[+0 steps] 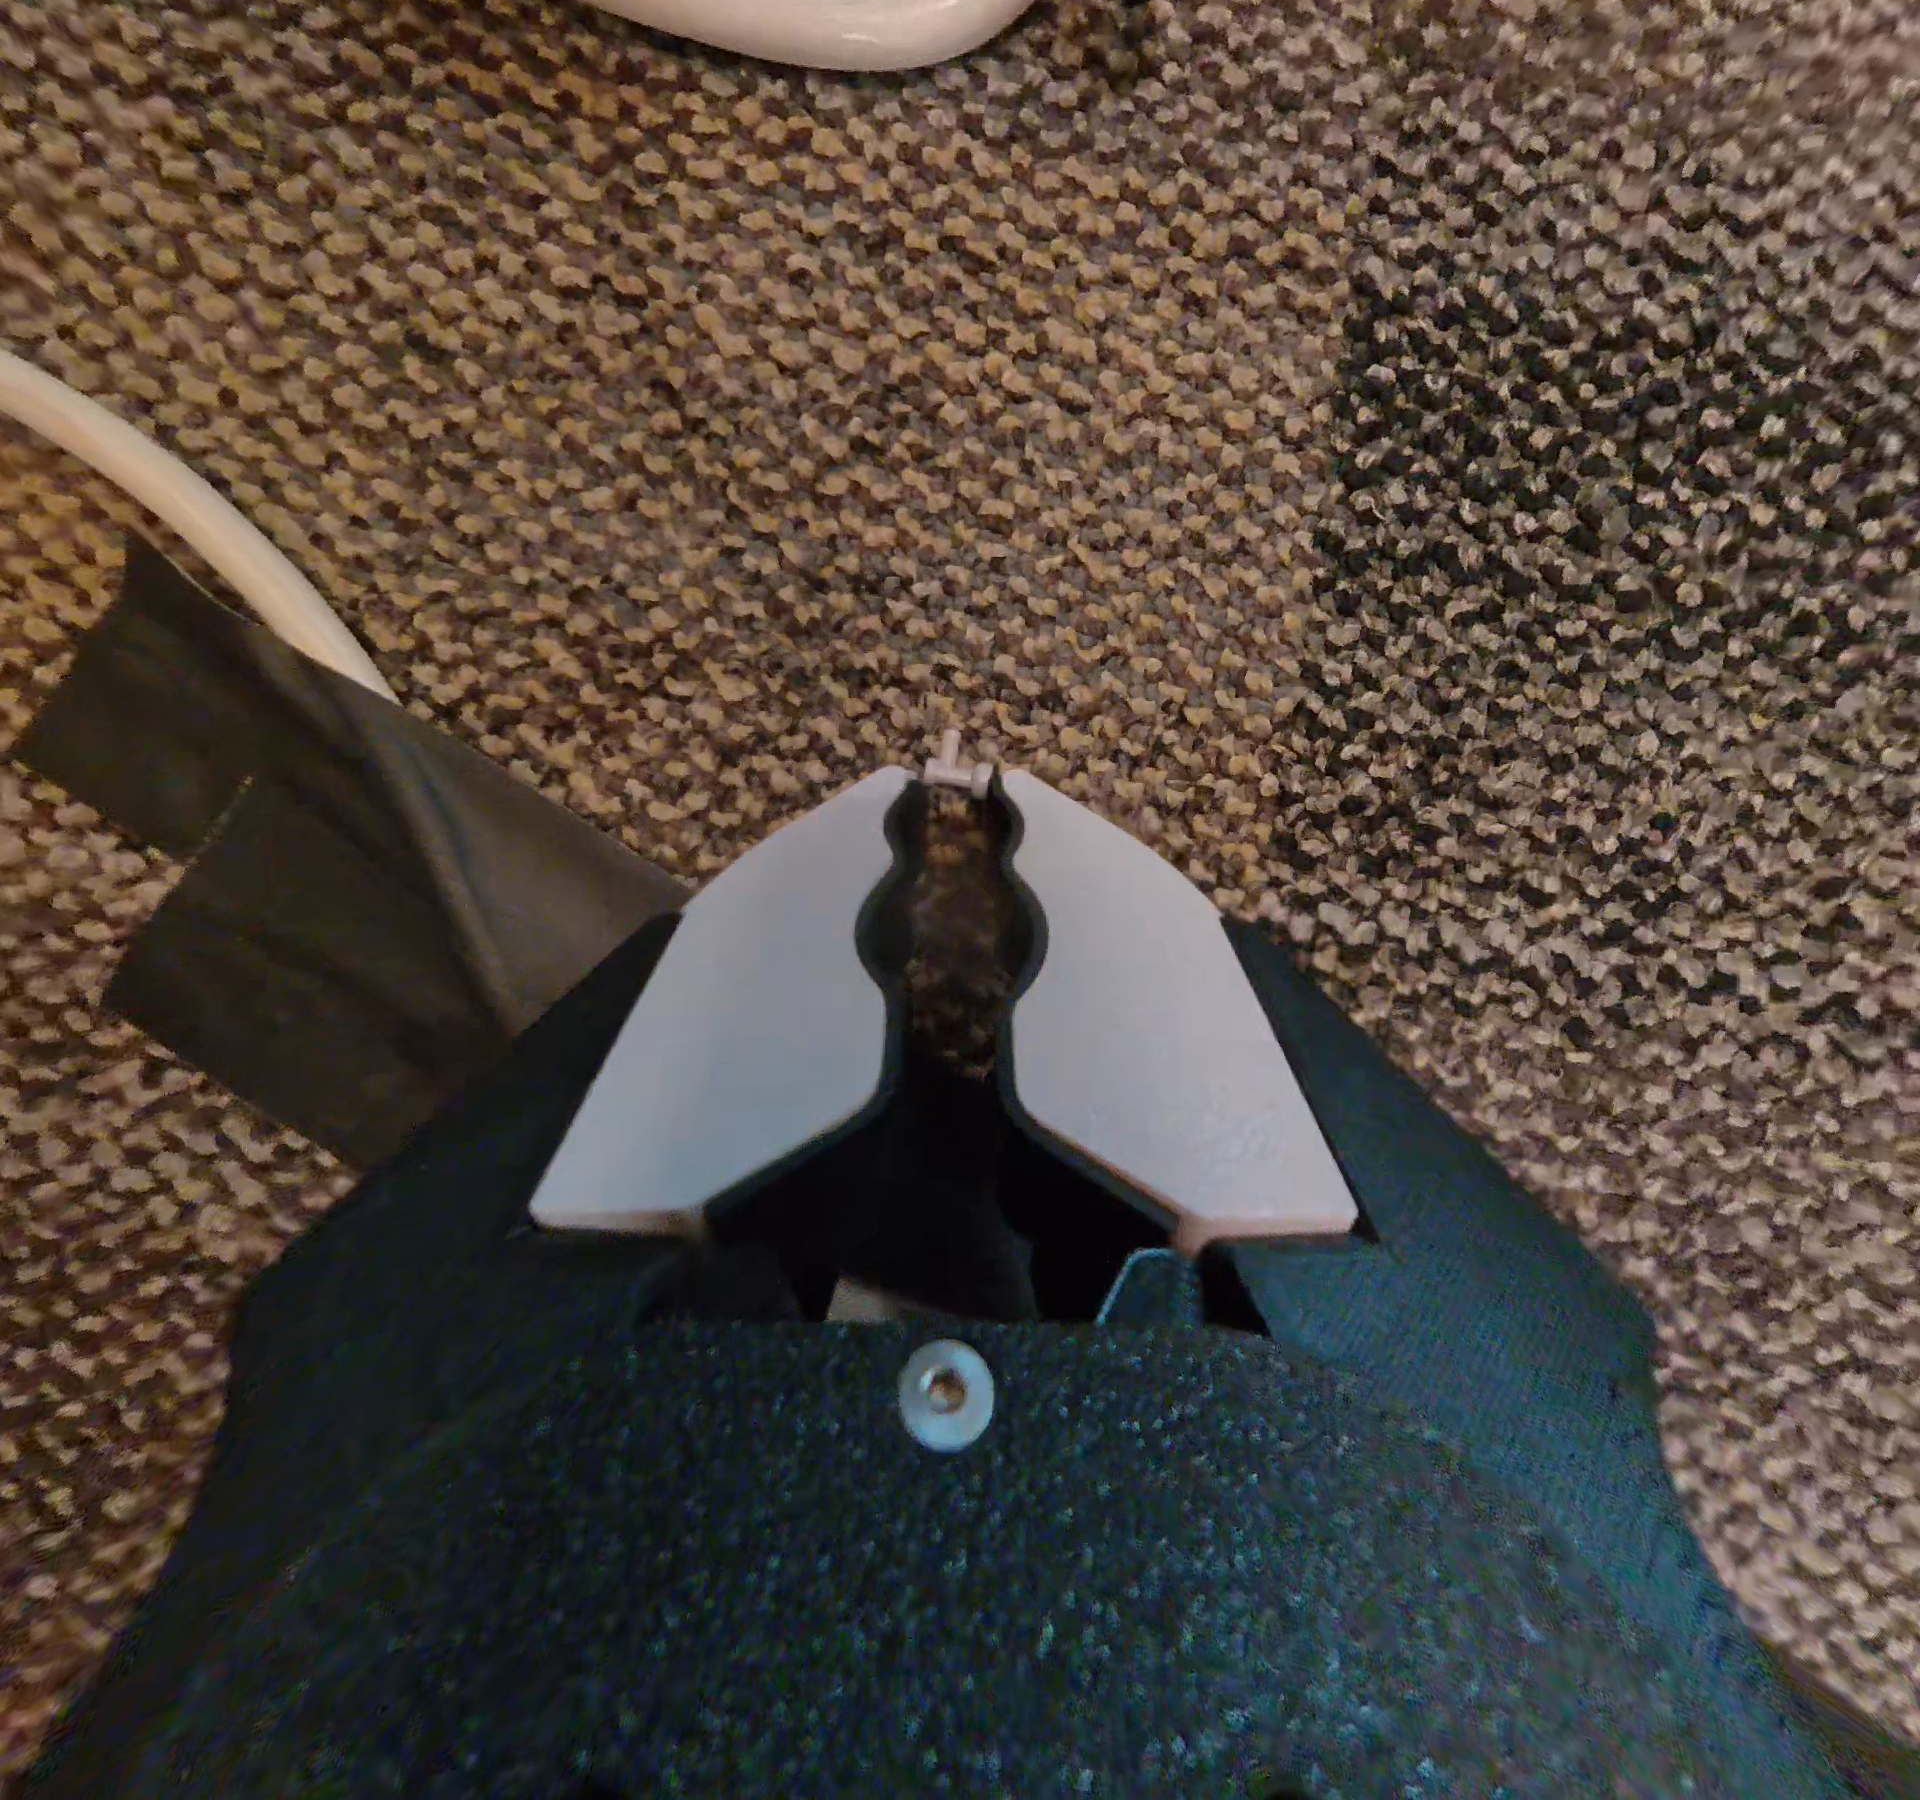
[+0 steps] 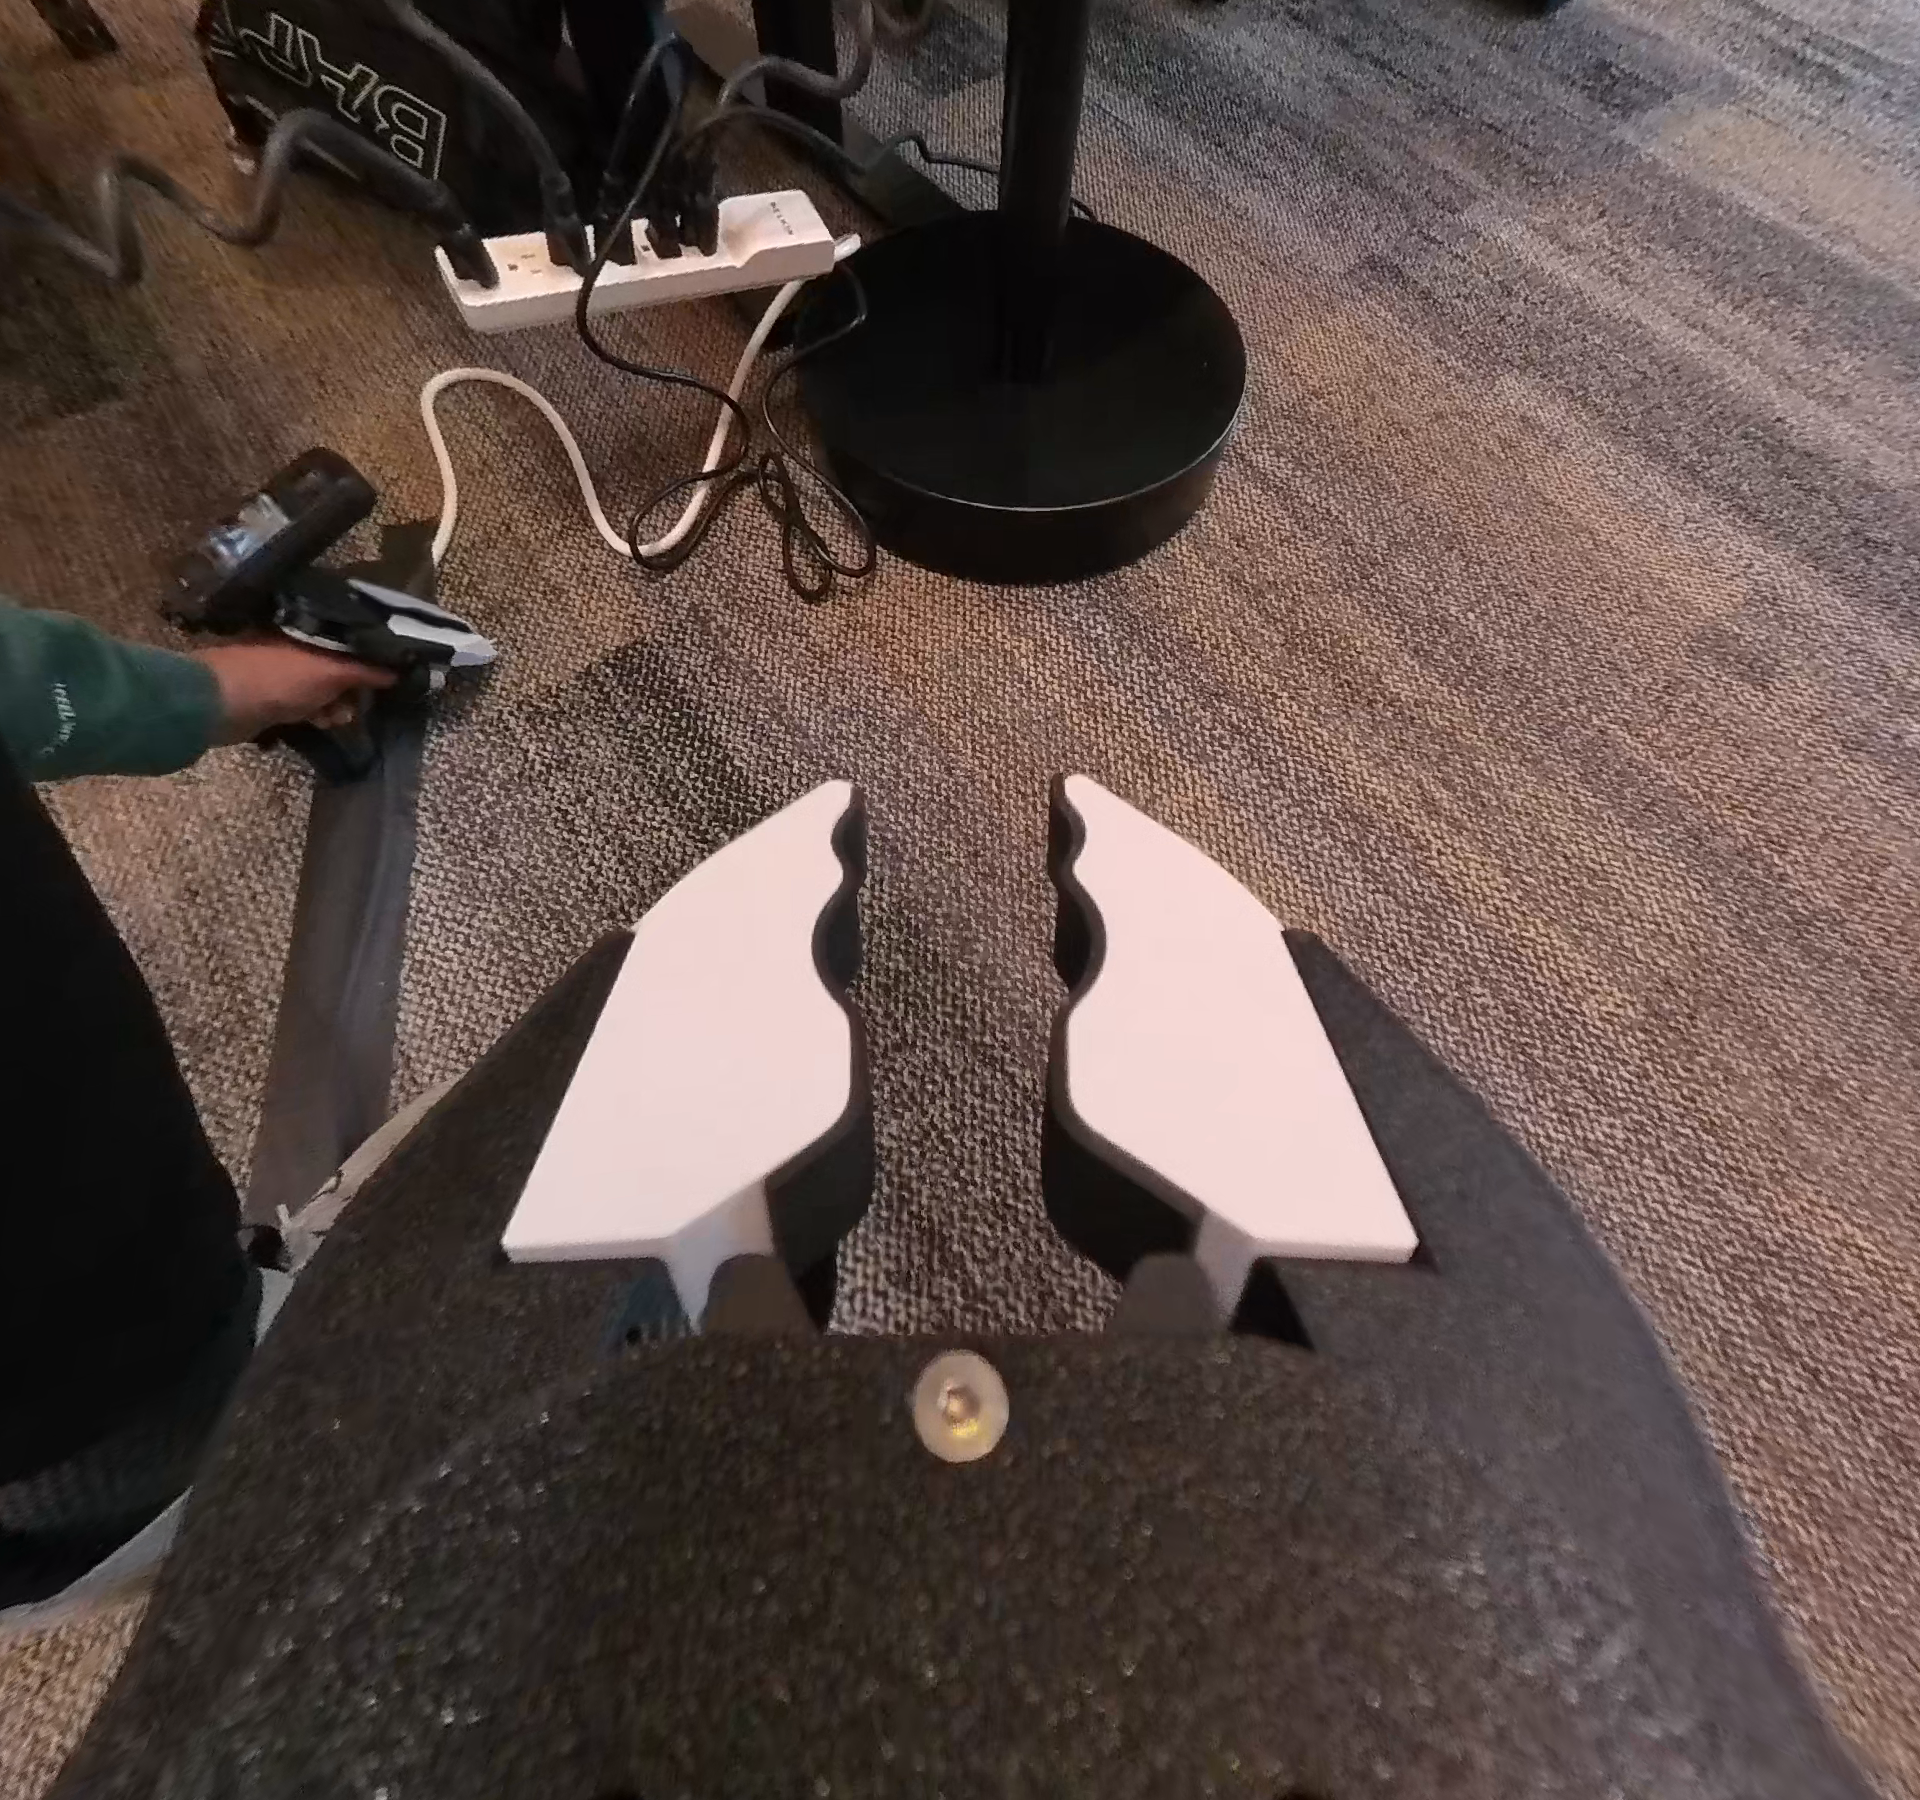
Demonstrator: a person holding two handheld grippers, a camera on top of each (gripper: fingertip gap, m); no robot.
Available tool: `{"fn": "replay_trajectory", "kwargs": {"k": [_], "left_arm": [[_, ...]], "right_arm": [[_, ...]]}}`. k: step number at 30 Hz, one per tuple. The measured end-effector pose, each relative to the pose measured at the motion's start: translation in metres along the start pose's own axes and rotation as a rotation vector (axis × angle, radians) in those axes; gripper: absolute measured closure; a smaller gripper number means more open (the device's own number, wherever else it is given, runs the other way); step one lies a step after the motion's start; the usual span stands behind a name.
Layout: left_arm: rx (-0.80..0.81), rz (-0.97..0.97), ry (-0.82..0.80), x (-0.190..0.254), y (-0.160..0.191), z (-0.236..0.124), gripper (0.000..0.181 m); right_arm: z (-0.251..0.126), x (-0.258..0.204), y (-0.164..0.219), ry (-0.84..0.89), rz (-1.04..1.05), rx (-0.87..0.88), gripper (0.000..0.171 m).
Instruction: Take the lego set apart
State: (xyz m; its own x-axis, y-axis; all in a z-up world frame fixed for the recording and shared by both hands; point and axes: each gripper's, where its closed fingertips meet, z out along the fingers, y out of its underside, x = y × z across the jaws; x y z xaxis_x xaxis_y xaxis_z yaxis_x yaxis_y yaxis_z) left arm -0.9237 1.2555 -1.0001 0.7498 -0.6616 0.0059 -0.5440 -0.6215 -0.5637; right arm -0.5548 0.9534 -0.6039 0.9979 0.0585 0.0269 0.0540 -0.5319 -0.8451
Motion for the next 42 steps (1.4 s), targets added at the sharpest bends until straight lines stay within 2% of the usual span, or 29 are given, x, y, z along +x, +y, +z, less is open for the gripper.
{"fn": "replay_trajectory", "kwargs": {"k": [1,4,8,12,14,16,18,20,23,27,31,35,38,42], "left_arm": [[0.0,0.024,-0.01,0.0,-0.001,-0.001,0.176],[0.044,0.053,0.016,0.02,-0.024,-0.018,0.181],[0.136,0.092,0.082,0.08,-0.08,-0.086,0.181],[0.101,0.006,0.061,0.114,-0.098,-0.176,0.181],[0.058,-0.03,0.051,0.124,-0.105,-0.223,0.17],[0.062,-0.081,0.054,0.13,-0.119,-0.264,0.167],[0.05,-0.099,0.082,0.138,-0.126,-0.288,0.162],[0.033,-0.054,0.094,0.14,-0.125,-0.295,0.16],[0.022,-0.086,0.103,0.128,-0.112,-0.269,0.159],[0.014,-0.055,0.109,0.098,-0.086,-0.191,0.159],[0.02,0.009,0.073,0.048,-0.068,-0.103,0.161],[0.047,0.039,0.052,0.009,-0.06,-0.025,0.159],[0.062,0.08,0.071,0.001,-0.056,0.01,0.156],[0.025,0.102,0.077,0.003,-0.047,0.029,0.161]], "right_arm": [[-0.002,-0.001,0.0,0.0,0.005,0.008,0.138],[-0.015,-0.005,-0.01,-0.001,0.041,0.038,0.138],[-0.067,-0.02,-0.056,-0.01,0.146,0.115,0.138],[-0.143,-0.037,-0.09,-0.019,0.111,0.106,0.138],[-0.18,-0.043,-0.108,-0.037,0.082,0.074,0.139],[-0.215,-0.046,-0.129,-0.041,0.08,0.056,0.139],[-0.242,-0.046,-0.146,-0.014,0.078,0.039,0.139],[-0.259,-0.047,-0.152,0.038,0.086,0.023,0.139],[-0.262,-0.058,-0.133,0.108,0.155,-0.028,0.138],[-0.24,-0.094,-0.091,0.145,0.204,-0.1,0.138],[-0.201,-0.106,-0.073,0.142,0.139,-0.08,0.138],[-0.143,-0.094,-0.061,0.144,0.079,0.057,0.138],[-0.108,-0.096,-0.046,0.116,0.037,0.128,0.138],[-0.099,-0.094,-0.031,0.116,-0.051,0.125,0.139]]}}
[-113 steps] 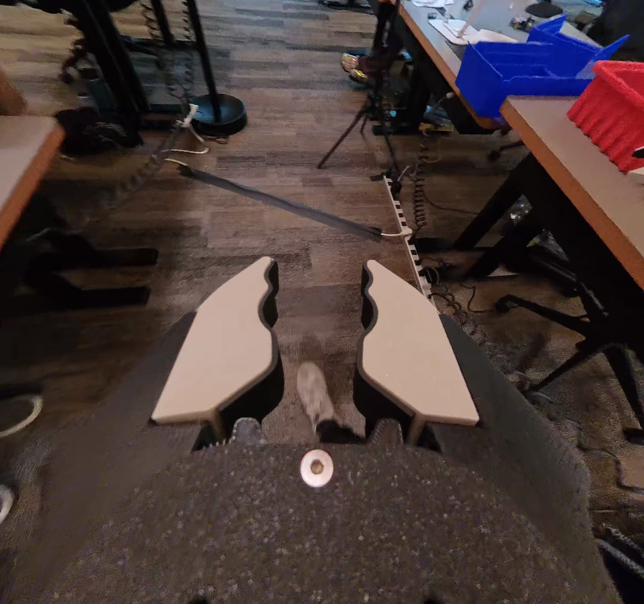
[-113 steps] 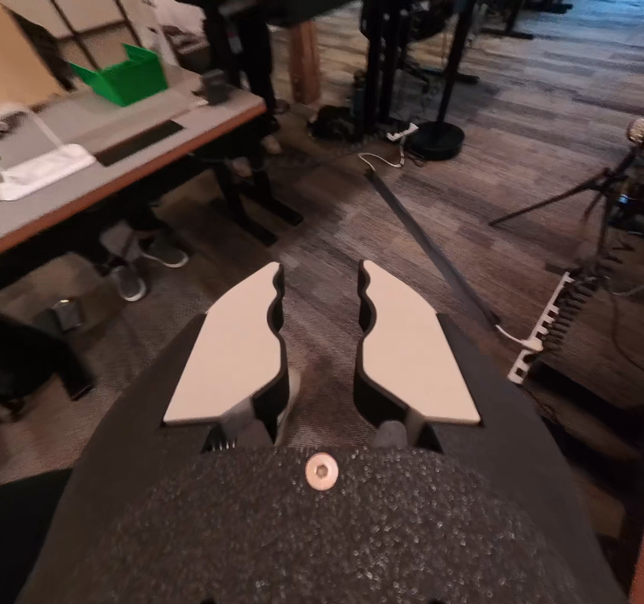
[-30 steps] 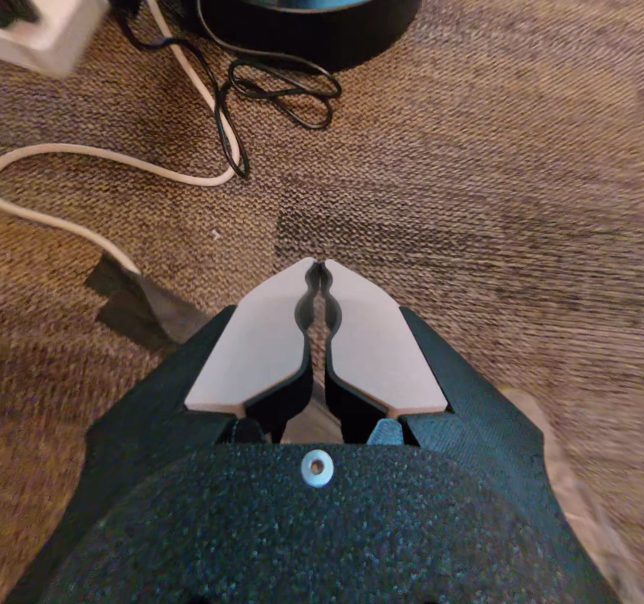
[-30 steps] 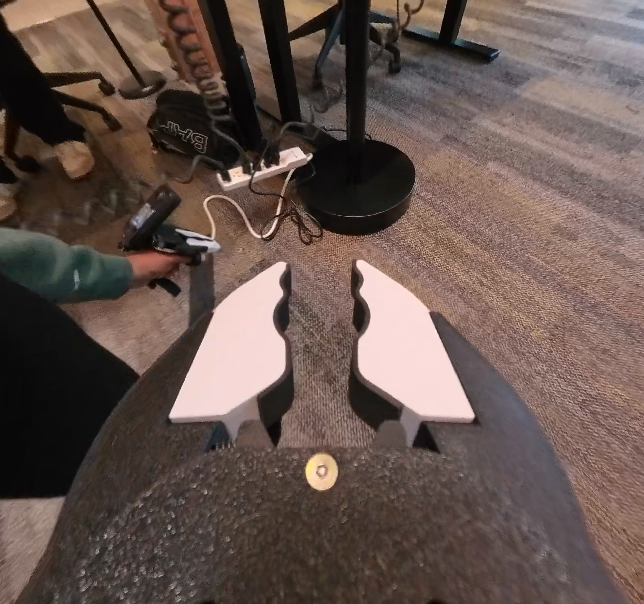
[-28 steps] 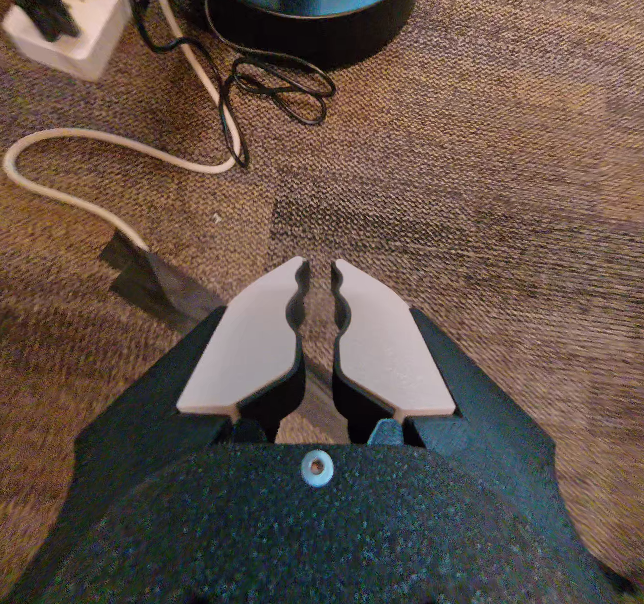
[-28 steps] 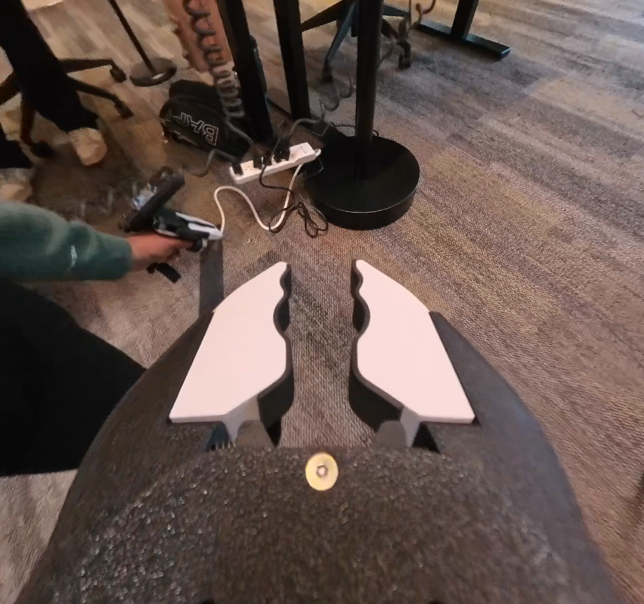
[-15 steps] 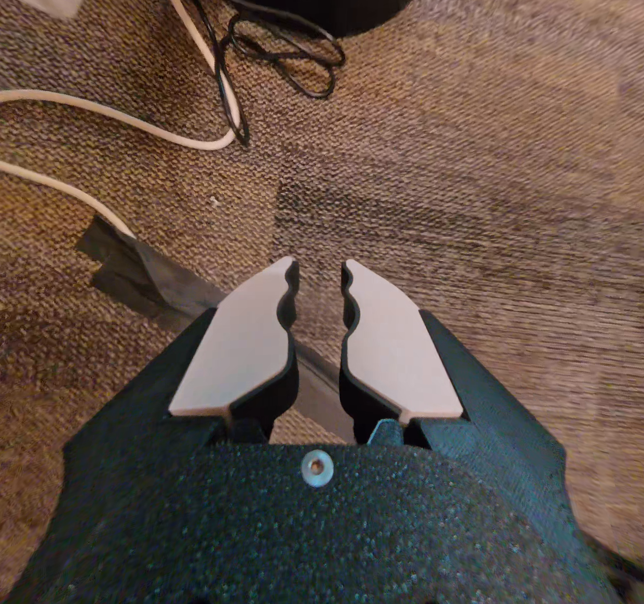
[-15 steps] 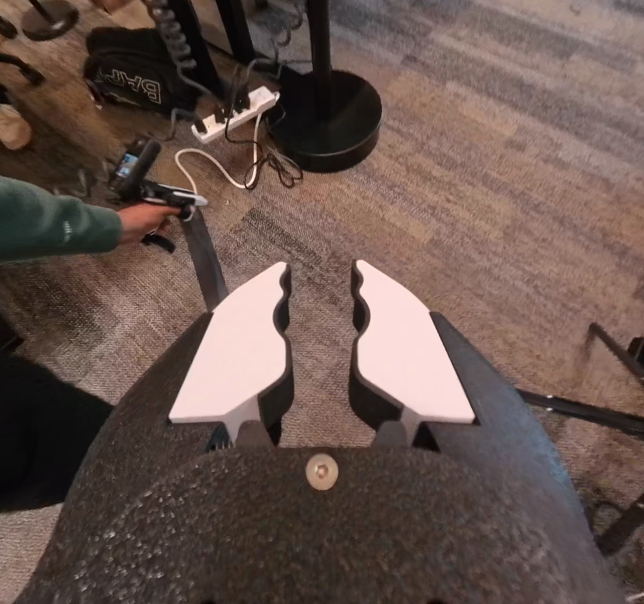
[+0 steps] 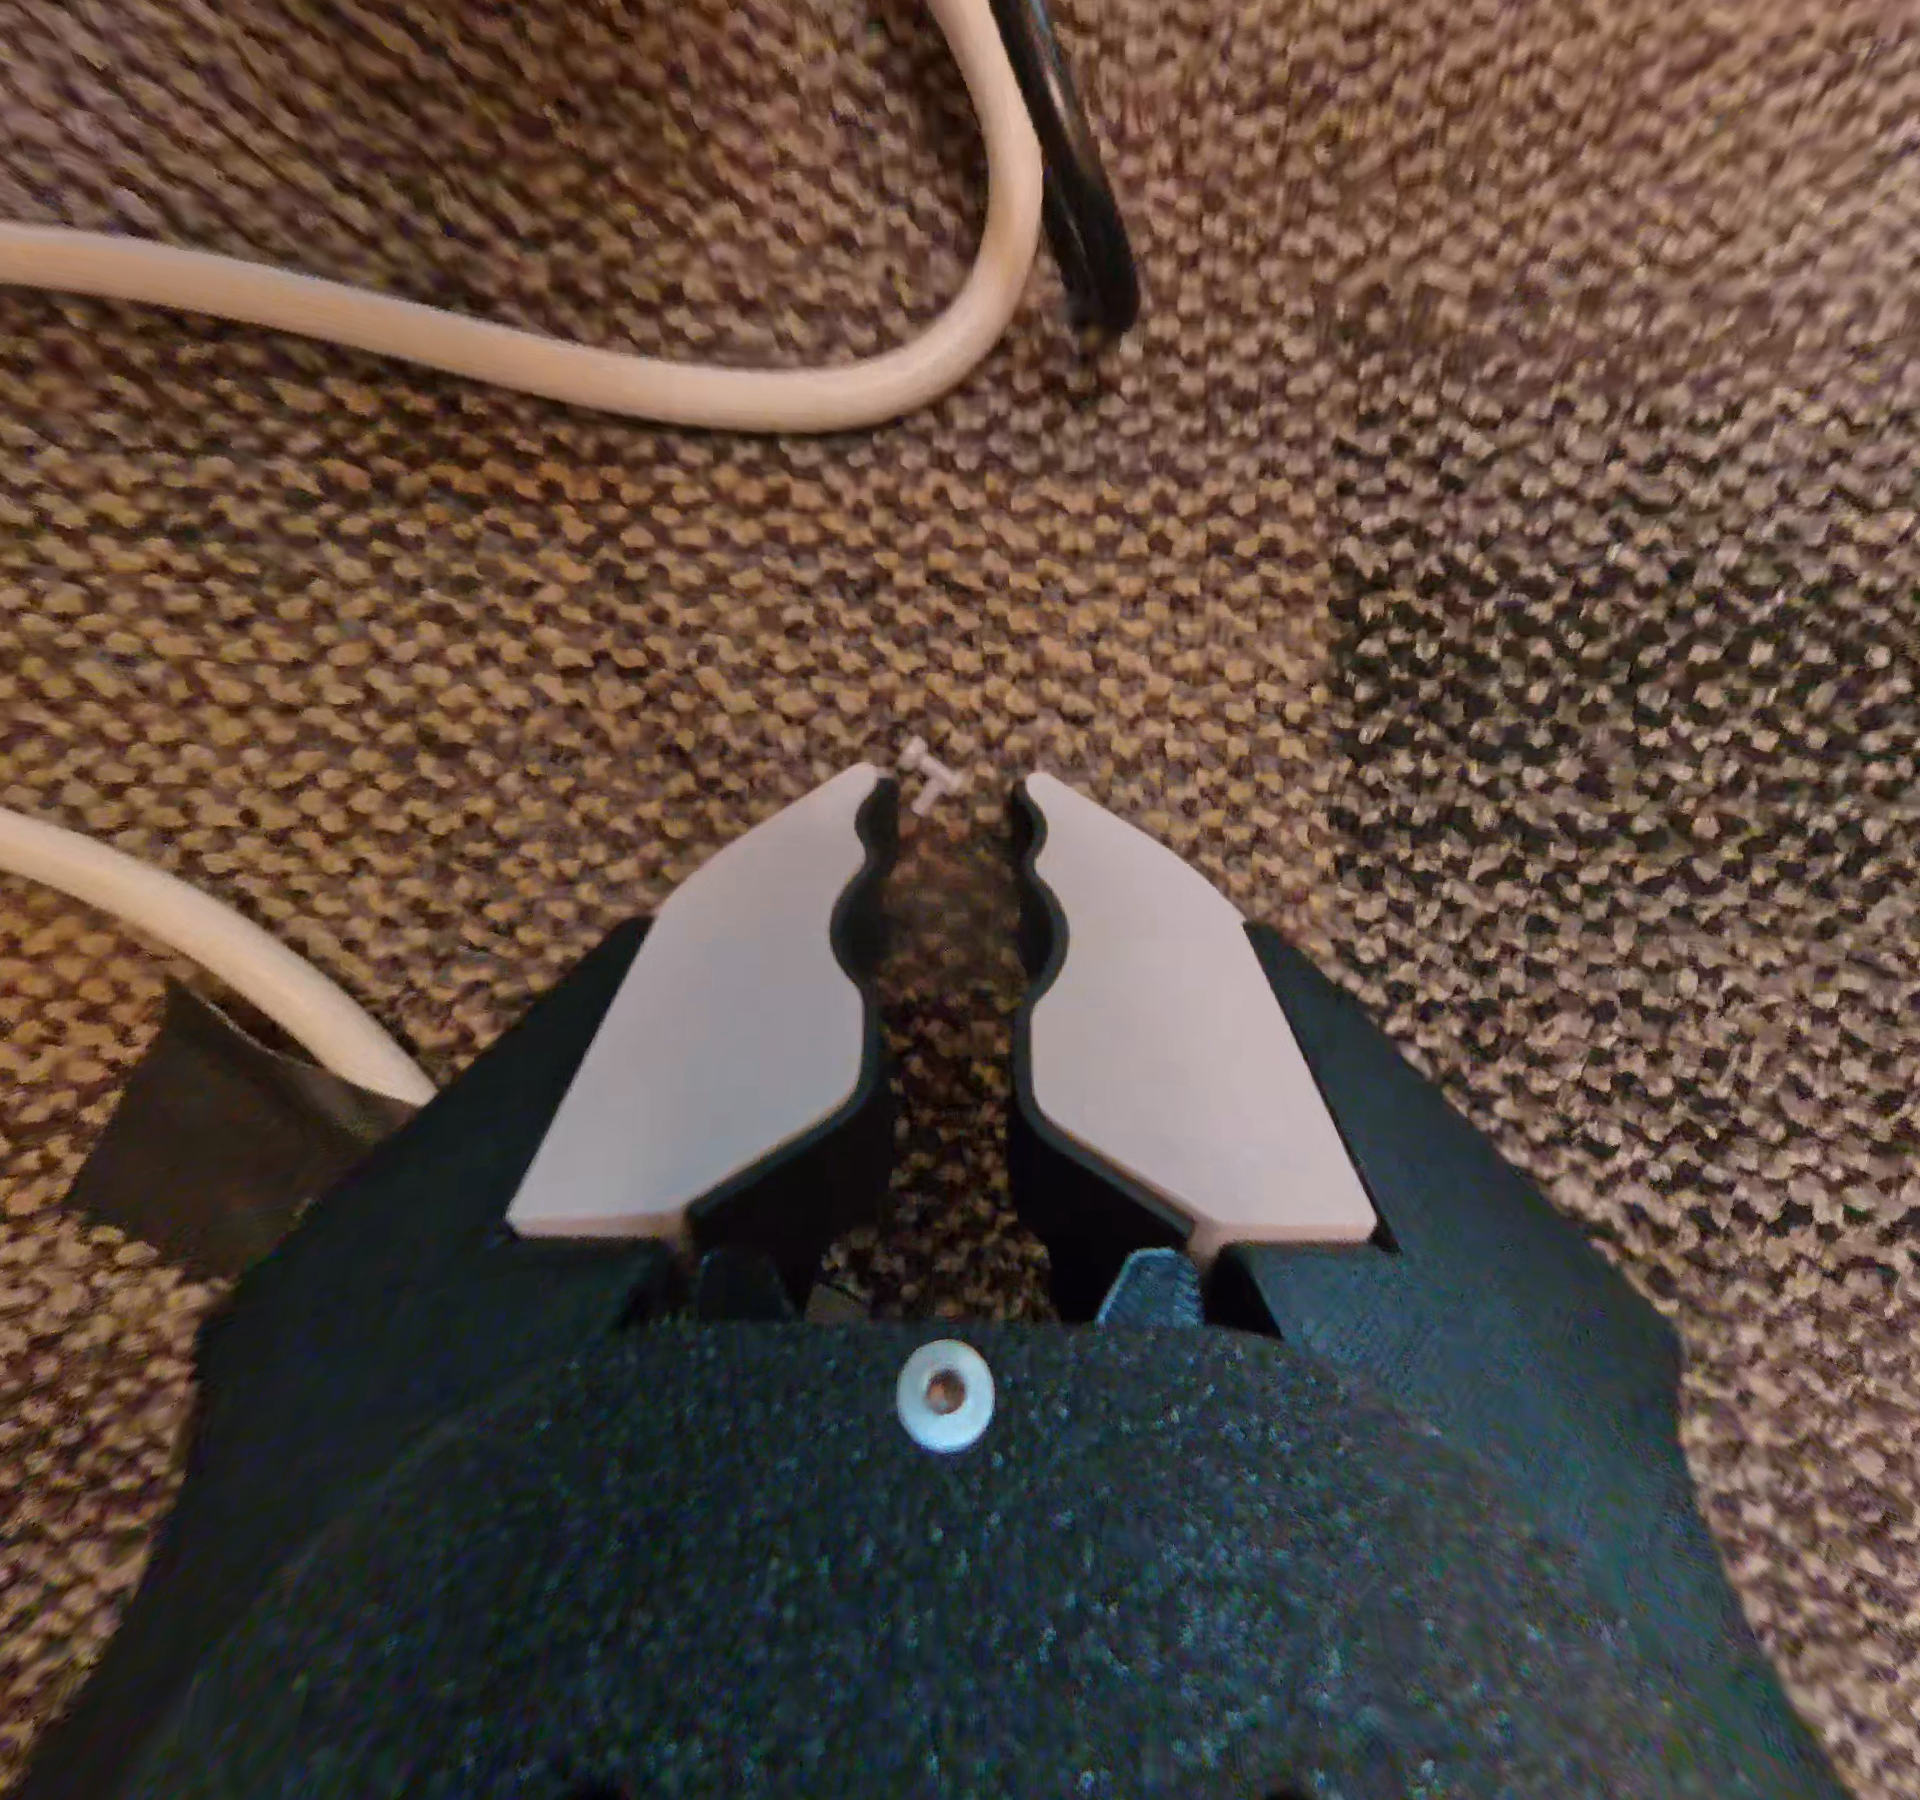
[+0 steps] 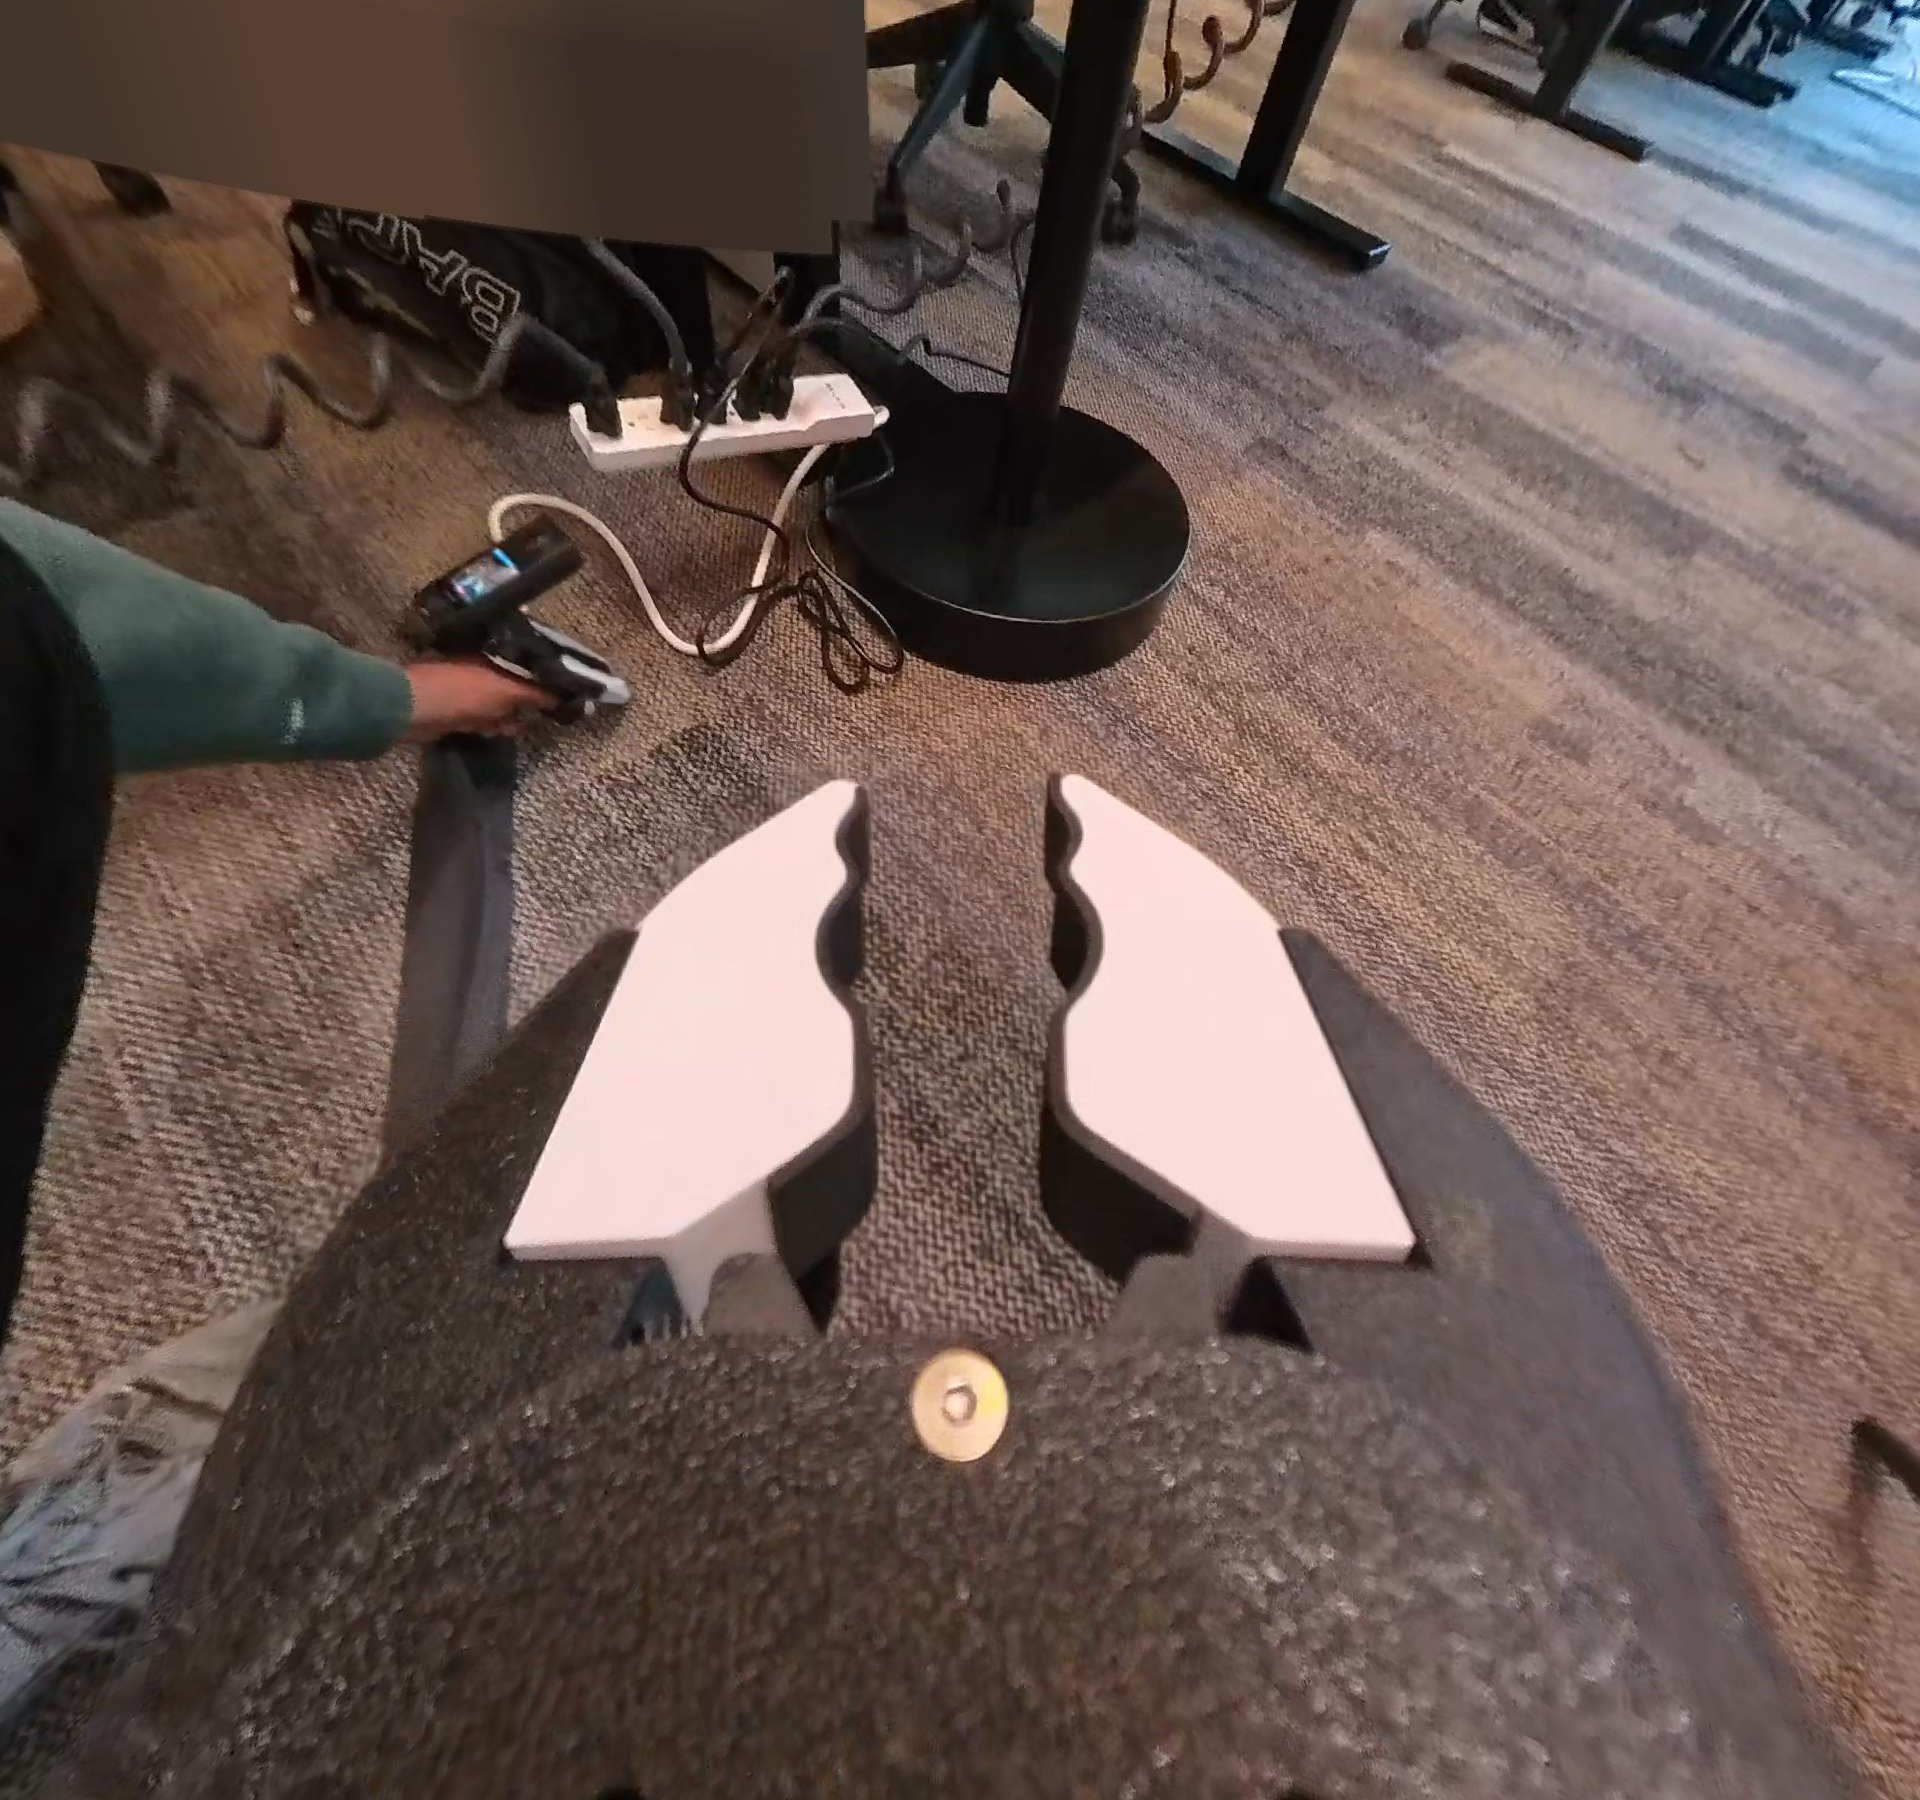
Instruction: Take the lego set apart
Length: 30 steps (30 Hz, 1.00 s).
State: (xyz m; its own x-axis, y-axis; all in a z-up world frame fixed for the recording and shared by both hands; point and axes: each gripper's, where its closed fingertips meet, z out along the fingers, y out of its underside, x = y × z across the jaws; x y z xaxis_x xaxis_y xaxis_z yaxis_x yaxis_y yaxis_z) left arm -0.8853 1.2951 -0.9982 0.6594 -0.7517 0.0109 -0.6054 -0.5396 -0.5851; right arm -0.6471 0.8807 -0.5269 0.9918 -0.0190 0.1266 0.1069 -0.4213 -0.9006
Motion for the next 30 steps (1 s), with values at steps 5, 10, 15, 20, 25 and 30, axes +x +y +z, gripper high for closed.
{"fn": "replay_trajectory", "kwargs": {"k": [5,10,15,20,25,30], "left_arm": [[-0.003,-0.059,-0.008,0.005,0.002,0.001,0.162],[0.032,-0.07,0.007,0.008,0.001,0.001,0.165],[0.072,-0.03,-0.025,0.008,-0.001,0.0,0.17],[0.156,0.051,0.031,0.04,-0.03,-0.03,0.172],[0.46,0.194,0.285,0.182,-0.148,-0.219,0.172],[0.653,0.37,0.466,0.331,-0.277,-0.538,0.172]], "right_arm": [[-0.005,0.001,0.009,0.003,0.023,-0.045,0.139],[-0.009,-0.003,0.019,0.009,0.001,-0.058,0.14],[-0.015,-0.008,0.028,0.005,-0.02,-0.068,0.141],[-0.028,-0.017,0.011,-0.02,-0.016,-0.026,0.141],[-0.066,-0.028,-0.069,-0.043,0.103,0.12,0.14],[-0.163,-0.033,-0.203,-0.039,0.207,0.205,0.14]]}}
